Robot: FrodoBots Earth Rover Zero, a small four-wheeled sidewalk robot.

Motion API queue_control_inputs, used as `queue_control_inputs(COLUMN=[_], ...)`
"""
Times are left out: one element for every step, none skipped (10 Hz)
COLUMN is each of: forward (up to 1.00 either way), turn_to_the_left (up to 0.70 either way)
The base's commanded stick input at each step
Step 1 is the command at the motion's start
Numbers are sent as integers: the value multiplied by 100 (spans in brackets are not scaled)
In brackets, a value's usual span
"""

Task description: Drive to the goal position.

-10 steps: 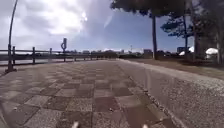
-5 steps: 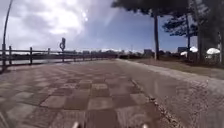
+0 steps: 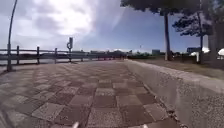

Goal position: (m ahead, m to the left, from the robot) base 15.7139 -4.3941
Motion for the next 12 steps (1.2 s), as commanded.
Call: queue_control_inputs(forward=[70,70,70,70,70,70,70,70,70,70,70,70], turn_to_the_left=[0,0,0,0,0,0,0,0,0,0,0,0])
